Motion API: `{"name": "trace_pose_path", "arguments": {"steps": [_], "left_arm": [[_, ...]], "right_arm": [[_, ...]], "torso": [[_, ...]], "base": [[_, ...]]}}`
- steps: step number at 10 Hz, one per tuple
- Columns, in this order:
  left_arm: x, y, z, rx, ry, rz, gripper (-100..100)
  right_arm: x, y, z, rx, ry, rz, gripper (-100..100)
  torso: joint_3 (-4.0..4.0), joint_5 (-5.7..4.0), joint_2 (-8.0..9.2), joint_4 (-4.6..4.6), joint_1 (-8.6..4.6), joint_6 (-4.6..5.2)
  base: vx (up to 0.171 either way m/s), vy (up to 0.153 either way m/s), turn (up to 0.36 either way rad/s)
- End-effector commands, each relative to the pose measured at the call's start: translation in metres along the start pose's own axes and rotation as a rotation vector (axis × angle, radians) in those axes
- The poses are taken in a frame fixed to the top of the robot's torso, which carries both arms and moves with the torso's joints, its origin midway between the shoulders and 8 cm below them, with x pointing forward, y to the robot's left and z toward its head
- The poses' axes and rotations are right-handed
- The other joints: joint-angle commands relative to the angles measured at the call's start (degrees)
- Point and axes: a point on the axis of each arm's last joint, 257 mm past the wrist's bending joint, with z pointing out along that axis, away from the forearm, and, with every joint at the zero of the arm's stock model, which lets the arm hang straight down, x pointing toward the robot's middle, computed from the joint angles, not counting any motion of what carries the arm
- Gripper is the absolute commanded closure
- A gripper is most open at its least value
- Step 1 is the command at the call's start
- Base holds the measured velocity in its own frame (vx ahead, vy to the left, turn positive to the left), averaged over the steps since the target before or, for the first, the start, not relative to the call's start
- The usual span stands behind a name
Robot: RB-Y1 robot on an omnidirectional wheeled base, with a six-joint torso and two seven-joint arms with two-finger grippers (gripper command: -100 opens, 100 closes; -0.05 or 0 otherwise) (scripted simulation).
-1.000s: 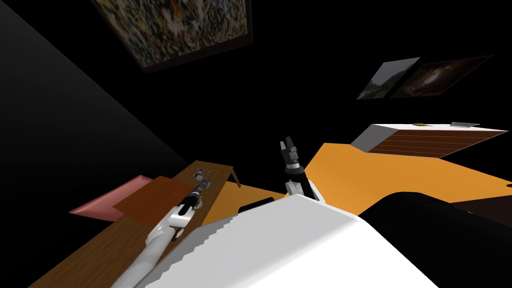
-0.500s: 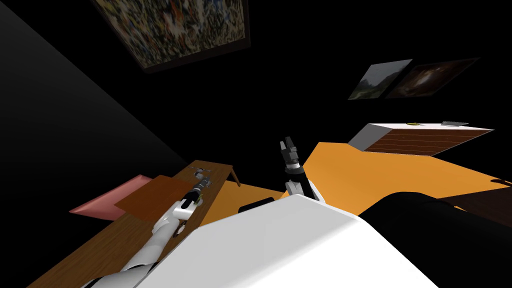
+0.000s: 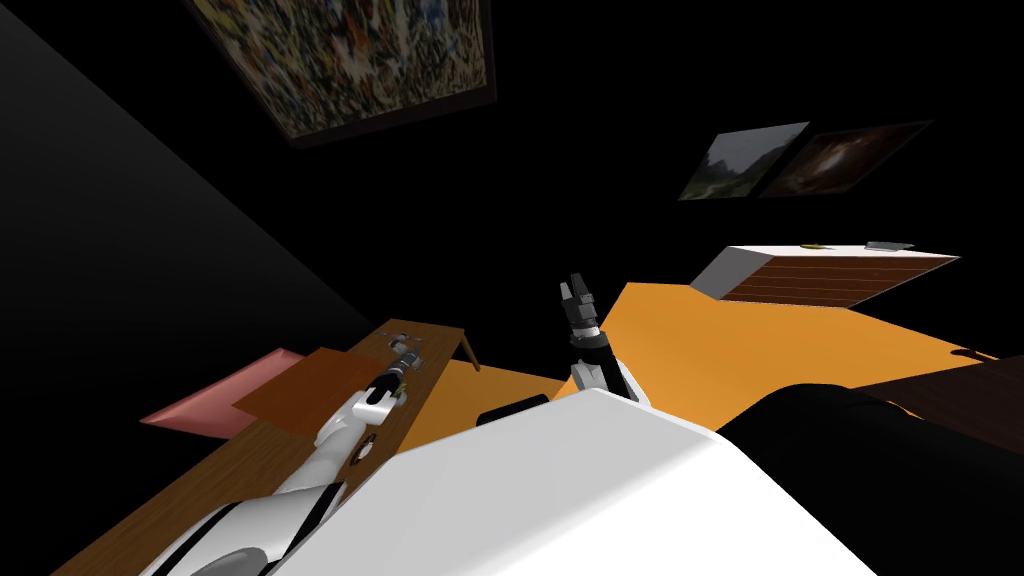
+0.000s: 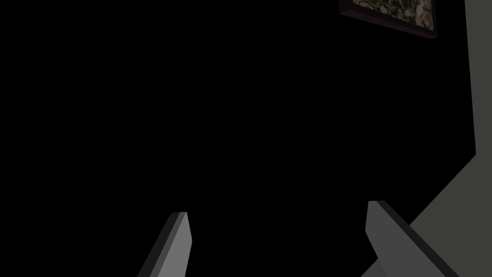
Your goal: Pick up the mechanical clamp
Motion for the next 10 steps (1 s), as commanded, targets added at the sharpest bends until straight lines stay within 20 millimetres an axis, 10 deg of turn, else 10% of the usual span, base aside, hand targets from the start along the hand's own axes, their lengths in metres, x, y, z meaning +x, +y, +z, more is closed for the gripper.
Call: {"name": "trace_pose_path", "arguments": {"steps": [1, 8, 9, 10], "left_arm": [[0.002, 0.008, 0.001, -0.019, 0.007, -0.001, -100], [-0.005, 0.012, 0.008, -0.037, 0.007, -0.002, -100], [-0.004, 0.012, 0.008, -0.037, 0.008, -0.002, 100], [-0.004, 0.012, 0.008, -0.037, 0.008, -0.002, 100]], "right_arm": [[0.0, 0.0, 0.0, 0.0, 0.0, 0.0, 0], [0.0, 0.0, 0.0, 0.0, 0.0, 0.0, 0], [0.0, 0.0, 0.0, 0.0, 0.0, 0.0, 0], [0.0, 0.0, 0.0, 0.0, 0.0, 0.0, 0]], "torso": [[0.0, 0.0, 0.0, 0.0, 0.0, 0.0], [-0.12, 0.01, -0.21, -0.05, 0.02, -0.02], [-0.13, 0.01, -0.22, -0.06, 0.02, -0.02], [-0.13, 0.01, -0.21, -0.05, 0.02, -0.02]], "base": [[-0.026, -0.001, -0.002], [-0.018, -0.001, -0.008], [0.0, 0.0, 0.0], [0.0, 0.0, 0.0]]}}
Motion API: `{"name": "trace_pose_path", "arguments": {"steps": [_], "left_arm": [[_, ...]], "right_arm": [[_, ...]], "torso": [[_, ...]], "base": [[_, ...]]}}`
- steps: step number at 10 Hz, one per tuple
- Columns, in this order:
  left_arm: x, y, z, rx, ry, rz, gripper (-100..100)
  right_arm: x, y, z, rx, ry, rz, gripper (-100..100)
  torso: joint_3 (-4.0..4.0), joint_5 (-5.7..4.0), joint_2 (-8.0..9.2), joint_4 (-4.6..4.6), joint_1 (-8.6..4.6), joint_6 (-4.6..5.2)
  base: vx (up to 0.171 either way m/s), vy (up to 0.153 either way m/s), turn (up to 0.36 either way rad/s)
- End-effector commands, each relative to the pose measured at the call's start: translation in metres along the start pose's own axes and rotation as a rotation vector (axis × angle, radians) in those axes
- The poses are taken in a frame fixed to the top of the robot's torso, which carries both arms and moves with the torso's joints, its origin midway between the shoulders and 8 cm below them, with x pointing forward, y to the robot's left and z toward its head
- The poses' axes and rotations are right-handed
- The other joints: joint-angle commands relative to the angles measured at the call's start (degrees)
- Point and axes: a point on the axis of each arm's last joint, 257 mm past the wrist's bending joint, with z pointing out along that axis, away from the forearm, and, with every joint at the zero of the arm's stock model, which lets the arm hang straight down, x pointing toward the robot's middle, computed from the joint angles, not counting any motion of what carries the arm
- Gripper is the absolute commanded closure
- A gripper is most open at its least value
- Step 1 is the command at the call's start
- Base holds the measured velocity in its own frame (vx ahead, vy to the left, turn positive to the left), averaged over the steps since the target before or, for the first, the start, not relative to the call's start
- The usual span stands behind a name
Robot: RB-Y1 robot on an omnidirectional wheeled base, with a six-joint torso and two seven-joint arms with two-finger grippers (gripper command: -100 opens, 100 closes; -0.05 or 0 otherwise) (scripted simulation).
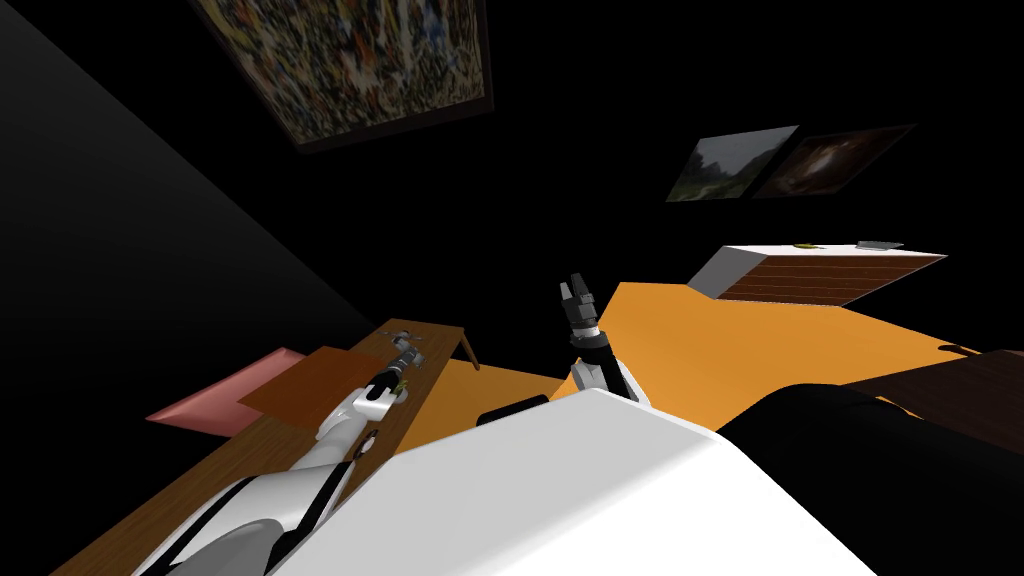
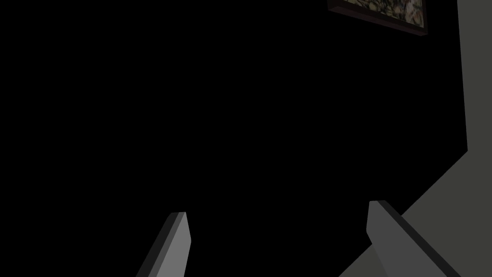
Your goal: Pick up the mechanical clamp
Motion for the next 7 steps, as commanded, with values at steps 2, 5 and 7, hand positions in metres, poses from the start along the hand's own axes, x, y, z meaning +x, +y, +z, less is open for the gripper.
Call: {"name": "trace_pose_path", "arguments": {"steps": [2, 5, 7], "left_arm": [[-0.001, -0.001, 0.0, 0.002, -0.002, -0.001, 100], [0.012, 0.007, -0.008, -0.006, 0.012, -0.003, 100], [0.011, 0.003, -0.008, 0.004, 0.008, -0.002, 100]], "right_arm": [[0.0, 0.0, 0.0, 0.0, 0.0, 0.0, 0], [0.0, 0.0, 0.0, 0.0, 0.0, 0.0, 0], [0.0, 0.0, 0.0, 0.0, 0.0, 0.0, 0]], "torso": [[-0.03, -0.01, -0.02, -0.04, 0.0, -0.02], [-0.03, -0.01, -0.03, -0.03, 0.01, -0.01], [-0.21, 0.1, -0.21, -0.23, 0.14, -0.15]], "base": [[0.0, 0.0, 0.0], [0.018, 0.001, 0.008], [0.051, 0.005, 0.017]]}}
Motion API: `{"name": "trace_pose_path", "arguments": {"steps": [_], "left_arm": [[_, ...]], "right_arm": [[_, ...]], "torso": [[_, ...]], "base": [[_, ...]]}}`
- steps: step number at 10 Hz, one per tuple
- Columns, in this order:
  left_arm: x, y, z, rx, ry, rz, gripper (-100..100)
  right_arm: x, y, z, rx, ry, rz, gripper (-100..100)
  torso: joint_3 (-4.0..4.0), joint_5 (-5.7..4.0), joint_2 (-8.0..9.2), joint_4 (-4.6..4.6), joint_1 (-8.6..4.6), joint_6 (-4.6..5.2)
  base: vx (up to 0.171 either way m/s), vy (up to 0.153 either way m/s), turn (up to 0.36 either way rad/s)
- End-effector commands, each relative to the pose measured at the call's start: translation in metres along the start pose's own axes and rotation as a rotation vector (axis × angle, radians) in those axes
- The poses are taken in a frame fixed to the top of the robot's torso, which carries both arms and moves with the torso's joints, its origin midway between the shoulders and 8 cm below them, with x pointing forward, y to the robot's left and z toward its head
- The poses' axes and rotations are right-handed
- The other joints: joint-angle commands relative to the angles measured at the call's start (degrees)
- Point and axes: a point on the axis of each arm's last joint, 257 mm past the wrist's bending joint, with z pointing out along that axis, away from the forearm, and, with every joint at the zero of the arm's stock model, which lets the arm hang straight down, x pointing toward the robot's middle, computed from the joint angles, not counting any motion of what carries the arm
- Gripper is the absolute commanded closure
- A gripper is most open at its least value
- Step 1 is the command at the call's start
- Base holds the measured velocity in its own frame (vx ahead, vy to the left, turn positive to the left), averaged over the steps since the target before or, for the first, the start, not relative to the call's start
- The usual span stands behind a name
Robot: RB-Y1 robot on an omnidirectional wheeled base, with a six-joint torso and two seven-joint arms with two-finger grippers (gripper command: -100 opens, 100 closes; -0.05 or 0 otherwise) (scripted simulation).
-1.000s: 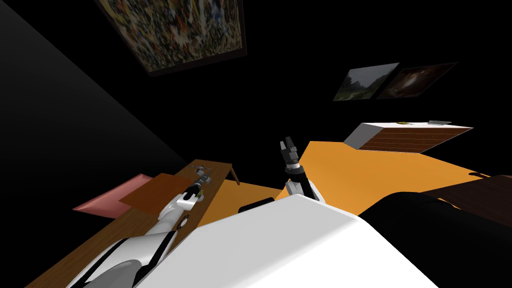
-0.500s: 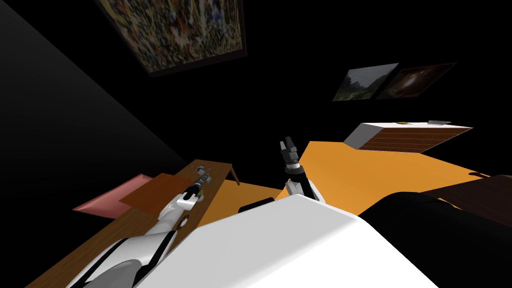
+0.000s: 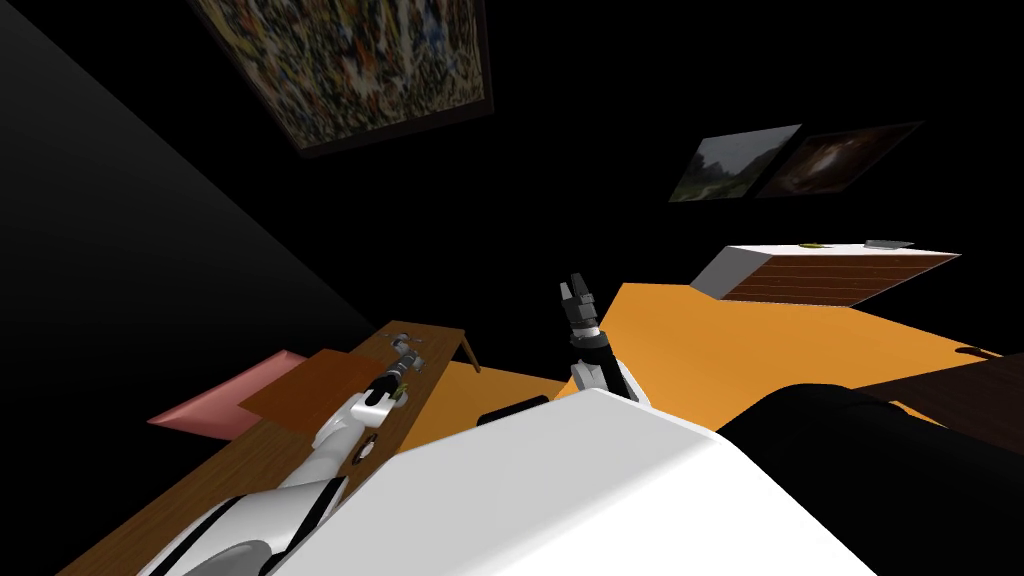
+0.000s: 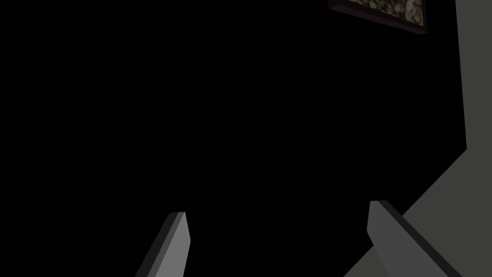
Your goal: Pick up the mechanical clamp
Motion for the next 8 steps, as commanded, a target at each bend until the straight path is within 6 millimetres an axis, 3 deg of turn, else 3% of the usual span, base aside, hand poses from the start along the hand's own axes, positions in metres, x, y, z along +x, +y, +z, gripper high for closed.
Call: {"name": "trace_pose_path", "arguments": {"steps": [1, 2, 4, 5, 6, 7, 8], "left_arm": [[0.01, 0.007, -0.009, -0.002, 0.009, 0.0, 100], [0.008, 0.0, -0.01, 0.016, 0.002, 0.002, 100], [0.021, 0.01, -0.022, 0.005, 0.017, 0.003, 100], [0.016, 0.002, -0.021, 0.022, 0.006, 0.003, 100], [0.026, 0.012, -0.031, 0.007, 0.019, 0.004, 100], [0.024, 0.006, -0.033, 0.023, 0.012, 0.005, 100], [0.031, 0.017, -0.041, 0.001, 0.022, 0.005, 100]], "right_arm": [[0.0, 0.0, 0.0, 0.0, 0.0, 0.0, 0], [0.0, 0.0, 0.0, 0.0, 0.0, 0.0, 0], [0.0, 0.0, 0.0, 0.0, 0.0, 0.0, 0], [0.0, 0.0, 0.0, 0.0, 0.0, 0.0, 0], [0.0, 0.0, 0.0, 0.0, 0.0, 0.0, 0], [0.0, 0.0, 0.0, 0.0, 0.0, 0.0, 0], [0.0, 0.0, 0.0, 0.0, 0.0, 0.0, 0]], "torso": [[0.0, 0.0, 0.0, 0.0, 0.0, 0.0], [-0.06, 0.07, -0.04, -0.09, -0.01, -0.05], [-0.13, 0.12, -0.07, -0.2, 0.1, -0.15], [-0.16, 0.18, -0.05, -0.28, 0.2, -0.2], [-0.13, 0.2, 0.02, -0.27, 0.22, -0.17], [-0.18, 0.24, -0.01, -0.36, 0.23, -0.26], [-0.21, 0.24, -0.05, -0.38, 0.26, -0.26]], "base": [[0.063, -0.005, 0.03], [0.058, -0.003, 0.029], [0.065, 0.006, 0.021], [0.021, 0.005, 0.017], [0.05, 0.002, 0.021], [0.056, 0.001, 0.031], [0.069, 0.01, 0.029]]}}
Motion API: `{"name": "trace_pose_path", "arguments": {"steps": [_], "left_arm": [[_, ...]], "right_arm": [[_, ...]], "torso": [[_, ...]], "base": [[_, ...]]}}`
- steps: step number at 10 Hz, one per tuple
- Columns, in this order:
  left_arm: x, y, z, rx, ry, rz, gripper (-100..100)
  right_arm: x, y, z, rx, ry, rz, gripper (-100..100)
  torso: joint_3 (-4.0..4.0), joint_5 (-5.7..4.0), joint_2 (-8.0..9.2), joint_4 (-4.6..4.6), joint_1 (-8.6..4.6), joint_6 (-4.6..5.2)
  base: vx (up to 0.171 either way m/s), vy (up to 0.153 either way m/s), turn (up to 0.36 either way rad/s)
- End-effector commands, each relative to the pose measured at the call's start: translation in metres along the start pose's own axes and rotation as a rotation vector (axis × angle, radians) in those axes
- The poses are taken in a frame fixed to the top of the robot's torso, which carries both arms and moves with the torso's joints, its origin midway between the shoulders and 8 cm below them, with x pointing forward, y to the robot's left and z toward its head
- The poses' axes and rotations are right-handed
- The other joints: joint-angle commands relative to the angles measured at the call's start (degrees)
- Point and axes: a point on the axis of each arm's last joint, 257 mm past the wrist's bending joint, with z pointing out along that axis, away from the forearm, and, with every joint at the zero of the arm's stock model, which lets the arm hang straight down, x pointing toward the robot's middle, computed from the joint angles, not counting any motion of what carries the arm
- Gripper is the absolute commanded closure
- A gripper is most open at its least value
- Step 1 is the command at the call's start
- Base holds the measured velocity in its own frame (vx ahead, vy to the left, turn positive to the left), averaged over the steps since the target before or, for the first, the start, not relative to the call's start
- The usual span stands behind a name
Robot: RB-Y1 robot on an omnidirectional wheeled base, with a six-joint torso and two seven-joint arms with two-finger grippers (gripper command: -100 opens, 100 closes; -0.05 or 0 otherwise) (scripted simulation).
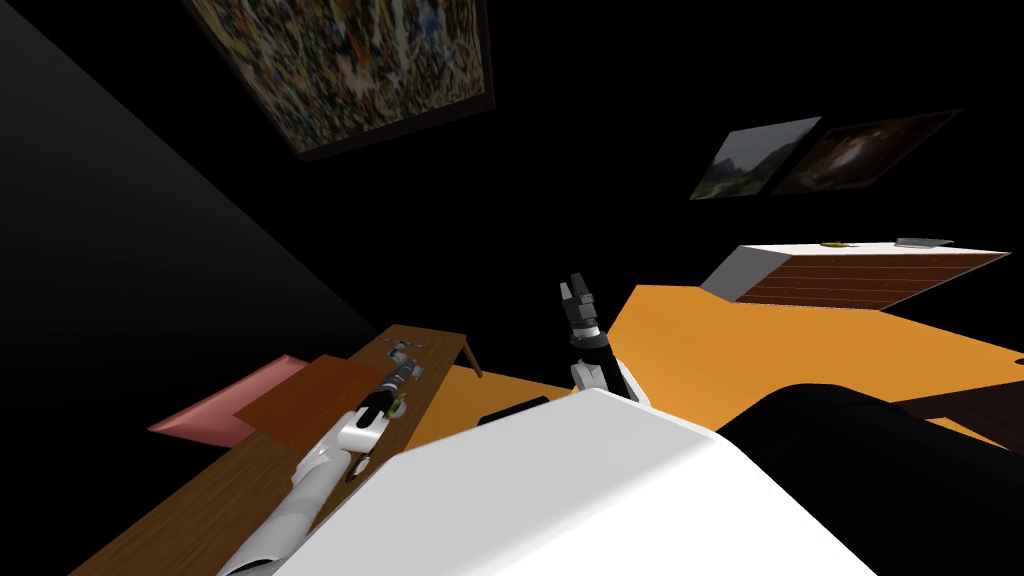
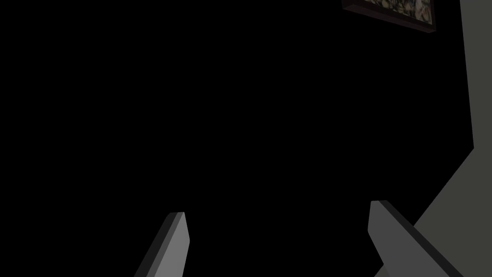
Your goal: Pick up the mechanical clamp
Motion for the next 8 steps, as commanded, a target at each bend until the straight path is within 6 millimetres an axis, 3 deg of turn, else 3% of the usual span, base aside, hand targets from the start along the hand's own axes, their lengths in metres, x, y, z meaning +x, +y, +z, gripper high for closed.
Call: {"name": "trace_pose_path", "arguments": {"steps": [1, 2, 3, 5, 6, 8], "left_arm": [[0.007, 0.002, -0.009, 0.002, 0.004, 0.0, 100], [0.002, -0.006, -0.008, 0.017, -0.005, 0.001, 100], [0.011, 0.006, -0.019, -0.005, 0.007, 0.002, 100], [0.007, -0.005, -0.021, 0.021, -0.004, 0.004, 100], [0.015, 0.009, -0.032, -0.006, 0.009, 0.005, 100], [0.011, -0.005, -0.035, 0.025, -0.004, 0.007, 100]], "right_arm": [[0.0, 0.0, 0.0, 0.0, 0.0, 0.0, 0], [0.0, 0.0, 0.0, 0.0, 0.0, 0.0, 0], [0.0, 0.0, 0.0, 0.0, 0.0, 0.0, 0], [0.0, 0.0, 0.0, 0.0, 0.0, 0.0, 0], [0.0, 0.0, 0.0, 0.0, 0.0, 0.0, 0], [0.0, 0.0, 0.0, 0.0, 0.0, 0.0, 0]], "torso": [[0.0, 0.0, 0.0, 0.0, 0.0, 0.0], [-0.04, 0.06, -0.01, -0.06, -0.01, 0.01], [0.0, 0.06, 0.05, -0.04, -0.03, 0.06], [-0.03, 0.04, 0.01, -0.06, 0.0, 0.01], [0.0, 0.05, 0.06, -0.04, -0.02, 0.06], [-0.06, 0.07, 0.03, -0.13, 0.02, -0.07]], "base": [[0.067, 0.004, 0.027], [0.026, -0.003, 0.012], [0.051, 0.001, 0.019], [0.038, 0.001, 0.02], [0.054, -0.003, 0.011], [0.038, 0.001, 0.019]]}}
